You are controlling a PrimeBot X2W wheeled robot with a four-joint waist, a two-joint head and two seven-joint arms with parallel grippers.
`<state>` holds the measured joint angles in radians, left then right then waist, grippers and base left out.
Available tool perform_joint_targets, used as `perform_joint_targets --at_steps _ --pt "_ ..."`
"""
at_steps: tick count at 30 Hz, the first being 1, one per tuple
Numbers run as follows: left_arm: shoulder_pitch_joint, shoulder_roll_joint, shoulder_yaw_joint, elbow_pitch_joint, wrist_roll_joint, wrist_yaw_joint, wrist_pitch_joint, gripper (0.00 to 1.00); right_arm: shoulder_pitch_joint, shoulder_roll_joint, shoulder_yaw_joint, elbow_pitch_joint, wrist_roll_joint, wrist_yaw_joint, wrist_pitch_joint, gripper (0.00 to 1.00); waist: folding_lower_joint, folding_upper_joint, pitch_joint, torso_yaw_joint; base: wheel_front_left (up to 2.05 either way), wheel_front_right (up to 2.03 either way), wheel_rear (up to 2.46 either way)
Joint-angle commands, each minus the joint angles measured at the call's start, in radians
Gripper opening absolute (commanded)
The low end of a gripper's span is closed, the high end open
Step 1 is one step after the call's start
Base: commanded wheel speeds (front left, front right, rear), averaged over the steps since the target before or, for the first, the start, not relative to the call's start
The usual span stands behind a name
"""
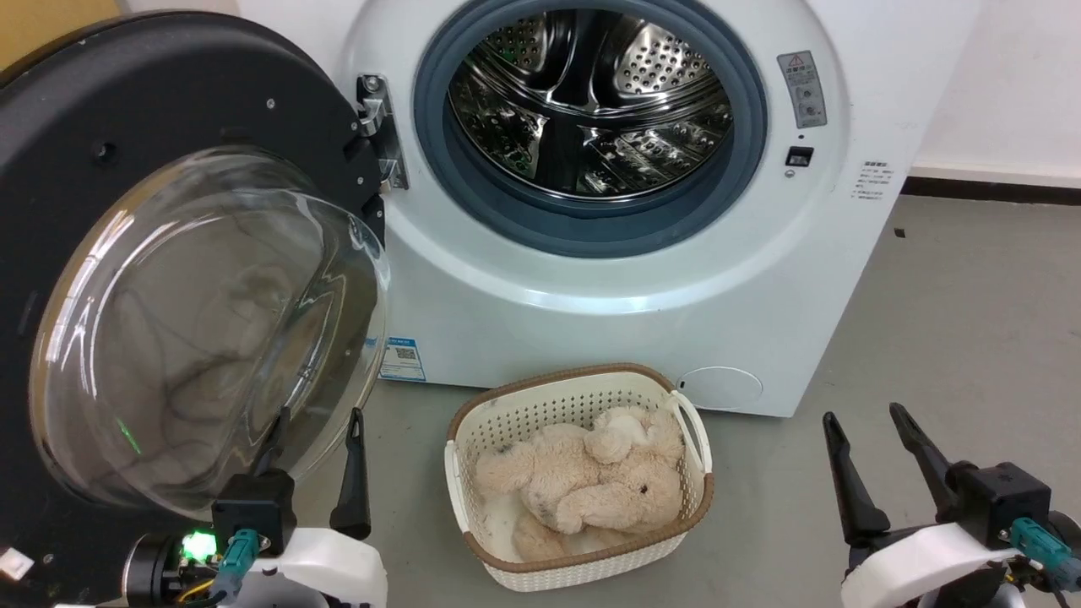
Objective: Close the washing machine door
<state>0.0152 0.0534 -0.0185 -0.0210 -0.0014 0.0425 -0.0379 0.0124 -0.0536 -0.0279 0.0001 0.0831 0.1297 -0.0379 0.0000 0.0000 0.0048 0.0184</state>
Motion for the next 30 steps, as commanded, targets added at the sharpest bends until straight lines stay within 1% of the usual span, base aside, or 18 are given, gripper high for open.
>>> perform_joint_targets --at_steps 1,8,9,10,11,21,25,30 --pt "-0.017 0.007 -0.002 -0.013 0.007 0.01 -0.01 1.0 0.006 0.001 -0.004 -0.005 0.014 0.0 -0.01 1.0 0.0 0.0 0.0 0.006 0.0 0.0 0.0" --pt "-0.034 0.023 -0.016 -0.061 0.013 0.029 -0.025 1.0 0.009 0.001 -0.016 -0.004 0.04 0.0 -0.025 1.0 0.0 0.0 0.003 0.04 0.0 0.0 0.0" --pt "-0.037 0.025 -0.017 -0.07 0.012 0.032 -0.027 0.77 0.01 0.001 -0.017 -0.004 0.043 0.0 -0.027 1.0 0.0 0.0 0.004 0.046 0.0 0.0 0.0" --pt "-0.041 0.027 -0.018 -0.078 0.011 0.035 -0.029 0.32 0.01 0.001 -0.019 -0.004 0.047 0.0 -0.029 1.0 0.0 0.0 0.005 0.052 0.0 0.0 0.0" --pt "-0.044 0.03 -0.018 -0.086 0.01 0.038 -0.031 0.0 0.01 0.001 -0.021 -0.004 0.05 0.0 -0.031 1.0 0.0 0.0 0.006 0.059 0.0 0.0 0.0" --pt "-0.083 0.065 0.002 -0.171 -0.002 0.066 -0.052 0.0 0.008 0.001 -0.041 -0.003 0.083 0.0 -0.052 1.0 0.0 0.0 0.021 0.128 0.0 0.0 0.0" --pt "-0.109 0.069 0.06 -0.198 -0.049 0.076 -0.06 0.0 0.007 0.001 -0.047 -0.003 0.095 0.0 -0.06 1.0 0.0 0.0 0.029 0.157 0.0 0.0 0.0" --pt "-0.143 0.084 0.152 -0.215 -0.09 0.047 -0.071 0.0 0.003 0.001 -0.058 -0.002 0.108 0.001 -0.071 1.0 0.0 0.0 0.04 0.194 0.0 0.0 0.0"
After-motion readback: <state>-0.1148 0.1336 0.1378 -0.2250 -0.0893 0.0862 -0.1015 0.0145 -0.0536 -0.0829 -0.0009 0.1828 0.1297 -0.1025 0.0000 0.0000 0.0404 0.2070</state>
